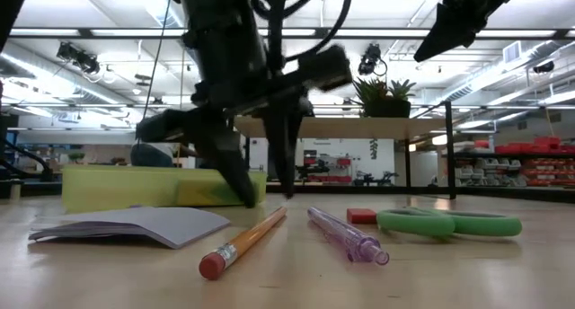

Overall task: Pack school essentials
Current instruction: Put the orange pencil into the yellow supply box

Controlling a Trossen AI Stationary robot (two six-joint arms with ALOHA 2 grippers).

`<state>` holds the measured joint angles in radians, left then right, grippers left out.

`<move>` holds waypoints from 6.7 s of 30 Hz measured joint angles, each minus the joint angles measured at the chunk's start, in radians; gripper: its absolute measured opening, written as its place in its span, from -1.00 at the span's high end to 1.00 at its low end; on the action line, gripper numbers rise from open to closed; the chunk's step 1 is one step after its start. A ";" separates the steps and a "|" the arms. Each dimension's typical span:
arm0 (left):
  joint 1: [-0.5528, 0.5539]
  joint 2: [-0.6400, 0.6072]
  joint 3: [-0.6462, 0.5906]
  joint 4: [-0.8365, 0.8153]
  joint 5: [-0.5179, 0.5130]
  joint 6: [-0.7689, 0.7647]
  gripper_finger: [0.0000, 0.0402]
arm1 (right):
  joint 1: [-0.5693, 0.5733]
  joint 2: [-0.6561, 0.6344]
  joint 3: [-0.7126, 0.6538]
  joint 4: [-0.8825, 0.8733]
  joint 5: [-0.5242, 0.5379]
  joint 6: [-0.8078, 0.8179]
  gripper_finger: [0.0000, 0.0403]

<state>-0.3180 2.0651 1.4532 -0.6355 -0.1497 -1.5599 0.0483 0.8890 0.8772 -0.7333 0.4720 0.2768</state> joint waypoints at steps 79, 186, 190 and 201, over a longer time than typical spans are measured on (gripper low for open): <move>-0.008 -0.018 0.000 -0.056 0.095 0.379 0.51 | 0.000 0.000 0.001 0.030 0.055 -0.012 0.81; -0.193 0.221 0.319 -0.430 0.031 0.411 0.93 | 0.000 0.000 0.001 0.037 0.051 -0.015 0.81; -0.192 0.222 0.317 -0.431 0.023 0.393 0.91 | 0.000 0.000 0.001 0.043 0.051 -0.015 0.81; -0.176 0.188 0.309 -0.440 -0.001 0.364 0.94 | 0.000 0.000 0.001 0.045 0.051 -0.015 0.81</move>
<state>-0.4937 2.2531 1.7625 -1.0755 -0.1503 -1.1962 0.0479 0.8894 0.8780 -0.6883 0.5228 0.2616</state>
